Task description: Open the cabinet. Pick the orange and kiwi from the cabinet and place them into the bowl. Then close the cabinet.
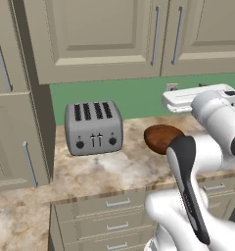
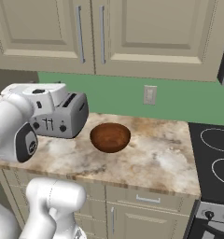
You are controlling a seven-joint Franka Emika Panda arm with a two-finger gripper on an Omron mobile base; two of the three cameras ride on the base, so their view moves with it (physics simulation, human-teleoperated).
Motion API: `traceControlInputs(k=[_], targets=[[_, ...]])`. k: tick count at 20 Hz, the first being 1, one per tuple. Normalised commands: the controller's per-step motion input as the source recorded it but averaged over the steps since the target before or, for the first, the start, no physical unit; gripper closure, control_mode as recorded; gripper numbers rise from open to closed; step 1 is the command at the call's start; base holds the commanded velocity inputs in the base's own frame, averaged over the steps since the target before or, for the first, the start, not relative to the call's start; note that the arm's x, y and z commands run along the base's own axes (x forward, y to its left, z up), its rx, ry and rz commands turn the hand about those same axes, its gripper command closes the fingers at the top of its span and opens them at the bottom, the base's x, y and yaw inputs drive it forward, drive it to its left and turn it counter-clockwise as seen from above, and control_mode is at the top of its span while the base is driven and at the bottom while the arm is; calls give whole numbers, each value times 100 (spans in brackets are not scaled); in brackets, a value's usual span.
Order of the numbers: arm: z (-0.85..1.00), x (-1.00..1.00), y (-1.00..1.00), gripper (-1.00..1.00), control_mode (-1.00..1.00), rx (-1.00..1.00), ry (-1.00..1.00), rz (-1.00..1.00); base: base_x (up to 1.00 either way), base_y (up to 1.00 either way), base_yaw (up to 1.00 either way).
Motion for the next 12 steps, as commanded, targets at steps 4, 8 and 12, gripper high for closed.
traceControlInputs(k=[4,8,12], targets=[[16,5,0,-100,-100,0,0,0,0,0,0],[13,9,0,-100,-100,0,0,0,0,0,0],[10,27,-3,-100,-100,0,0,0,0,0,0]])
